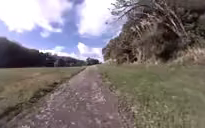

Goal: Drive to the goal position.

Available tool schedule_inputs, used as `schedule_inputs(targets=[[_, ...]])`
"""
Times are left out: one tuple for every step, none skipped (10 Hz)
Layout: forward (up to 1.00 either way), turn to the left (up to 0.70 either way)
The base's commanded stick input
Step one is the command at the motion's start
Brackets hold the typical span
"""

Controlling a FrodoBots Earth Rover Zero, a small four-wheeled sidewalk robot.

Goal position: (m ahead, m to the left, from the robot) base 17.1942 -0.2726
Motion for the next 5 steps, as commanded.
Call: schedule_inputs(targets=[[1.0,0.4],[1.0,0.27],[1.0,0.15],[1.0,0.04],[1.0,0.03]])
